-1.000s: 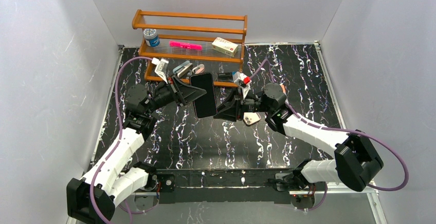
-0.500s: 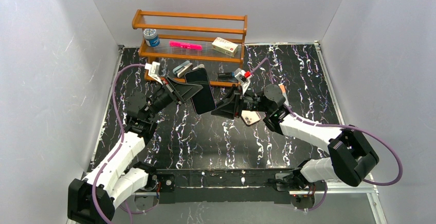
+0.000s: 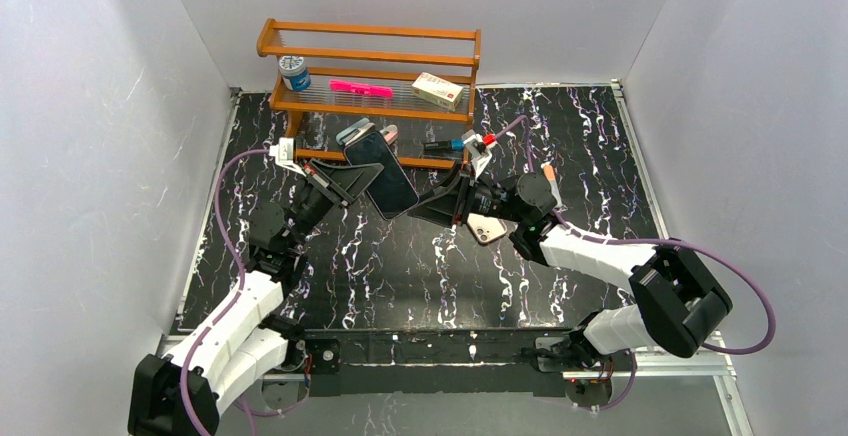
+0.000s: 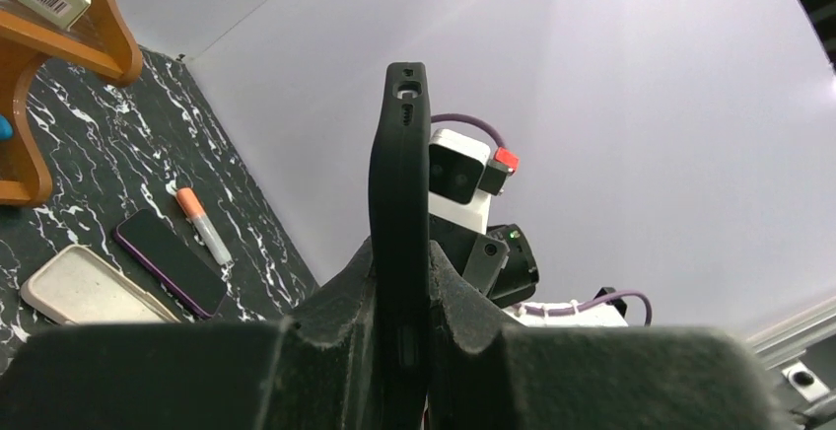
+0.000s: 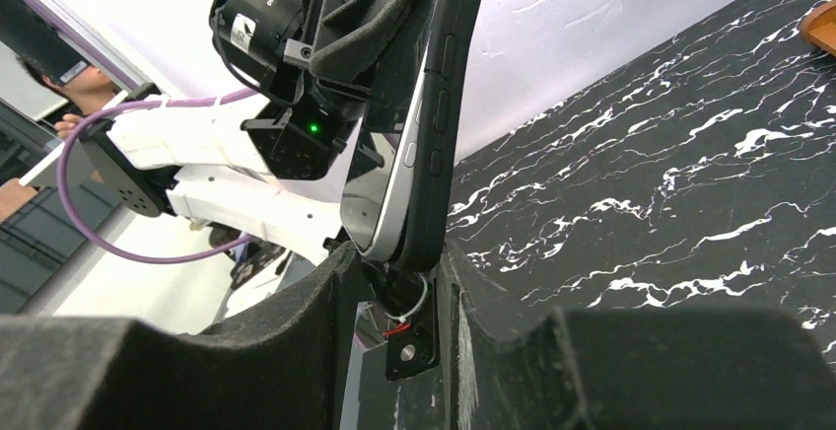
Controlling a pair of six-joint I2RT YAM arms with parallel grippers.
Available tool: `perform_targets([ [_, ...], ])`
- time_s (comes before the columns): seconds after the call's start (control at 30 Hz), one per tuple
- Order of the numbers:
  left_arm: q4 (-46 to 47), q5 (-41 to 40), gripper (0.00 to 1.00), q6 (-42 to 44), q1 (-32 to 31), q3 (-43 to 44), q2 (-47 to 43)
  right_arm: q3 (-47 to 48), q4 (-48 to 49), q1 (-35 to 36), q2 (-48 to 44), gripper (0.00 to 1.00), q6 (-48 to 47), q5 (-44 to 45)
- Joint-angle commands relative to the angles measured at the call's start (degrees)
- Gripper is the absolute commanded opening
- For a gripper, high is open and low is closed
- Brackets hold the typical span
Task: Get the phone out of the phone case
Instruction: Remove the phone case from the phone.
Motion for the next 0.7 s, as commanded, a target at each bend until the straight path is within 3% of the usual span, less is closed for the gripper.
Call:
perform_targets([
  [0.0,1.7,6.0,0.0,-1.9,-3.4,-2.2,-0.8,2.5,12.9,-0.5,0.1,0.42,4.4,10.9],
  [0.3,10.4,3.1,0.0,-10.7,-4.9,-4.2,-0.5,0.6,12.1,-0.5,1.5,0.38,-0.4,12.3],
  [0.67,14.4,3.2,0.0,-16.4,-6.4,-2.9,-1.0,-0.7,11.5,-1.6,4.3,0.33,-3.7,13.2],
])
